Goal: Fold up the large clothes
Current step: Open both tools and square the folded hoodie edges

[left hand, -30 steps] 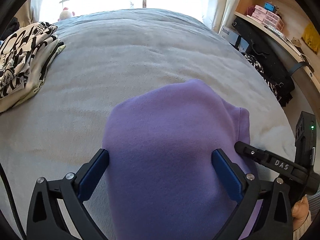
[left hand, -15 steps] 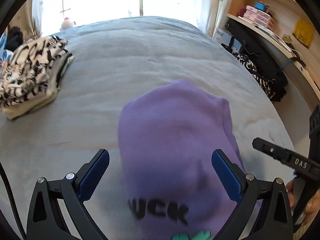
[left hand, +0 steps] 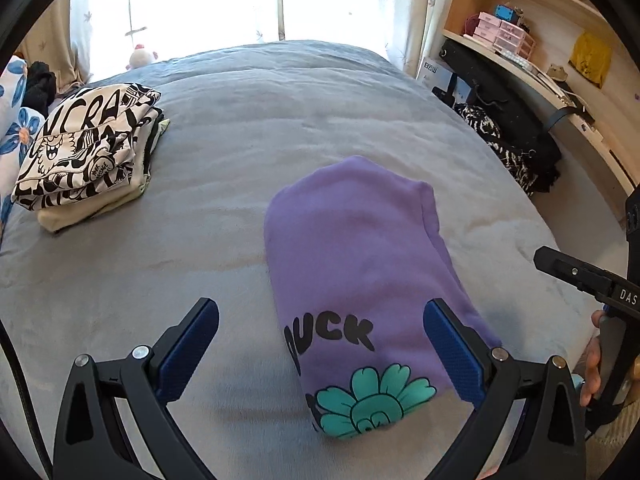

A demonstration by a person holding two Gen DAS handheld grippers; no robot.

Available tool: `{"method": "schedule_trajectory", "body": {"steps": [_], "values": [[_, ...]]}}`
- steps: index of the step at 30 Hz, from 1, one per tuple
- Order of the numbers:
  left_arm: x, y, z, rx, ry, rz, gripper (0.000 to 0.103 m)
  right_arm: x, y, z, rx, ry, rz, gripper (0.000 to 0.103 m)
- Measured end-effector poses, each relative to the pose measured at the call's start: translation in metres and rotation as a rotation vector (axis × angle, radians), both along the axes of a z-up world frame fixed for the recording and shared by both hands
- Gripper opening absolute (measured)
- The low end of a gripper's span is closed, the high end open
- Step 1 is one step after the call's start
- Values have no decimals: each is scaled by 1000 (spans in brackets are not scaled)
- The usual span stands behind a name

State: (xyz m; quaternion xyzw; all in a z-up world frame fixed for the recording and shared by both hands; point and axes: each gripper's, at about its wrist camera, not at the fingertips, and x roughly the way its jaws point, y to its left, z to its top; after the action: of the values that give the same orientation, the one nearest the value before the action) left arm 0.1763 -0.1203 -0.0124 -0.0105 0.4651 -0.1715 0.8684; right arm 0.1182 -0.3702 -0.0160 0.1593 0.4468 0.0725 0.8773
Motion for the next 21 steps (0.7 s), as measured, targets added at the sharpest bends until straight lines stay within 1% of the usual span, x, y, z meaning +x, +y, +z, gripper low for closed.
{"method": "schedule_trajectory", "body": {"steps": [2, 6, 9, 11, 12, 14, 16, 18, 21], "values": [[-1, 4, 1, -22, 13, 2, 101, -4, 2, 6, -10, -27, 25, 99], [1, 9, -1, -63, 45, 4, 101, -15, 11, 20, -69, -117, 74, 101], [1, 7, -6, -66, 63, 2, 101, -22, 19, 27, -145, -192, 109, 103], [1, 5, -10, -62, 75, -4, 101, -27, 22, 29, -158, -245, 125, 103], [1, 5, -13, -60, 79, -8, 101, -28, 22, 29, -162, -257, 130, 103], [0, 3, -17, -52, 75, -7, 101, -27, 25, 27, -189, -244, 150, 103], [-2, 4, -21, -78, 53, -4, 101, -24, 26, 24, -211, -207, 149, 103], [-3, 6, -24, -95, 40, 7, 101, -19, 22, 20, -210, -160, 140, 103], [0, 6, -30, -87, 41, 11, 101, -17, 21, 15, -246, -155, 124, 103]]}}
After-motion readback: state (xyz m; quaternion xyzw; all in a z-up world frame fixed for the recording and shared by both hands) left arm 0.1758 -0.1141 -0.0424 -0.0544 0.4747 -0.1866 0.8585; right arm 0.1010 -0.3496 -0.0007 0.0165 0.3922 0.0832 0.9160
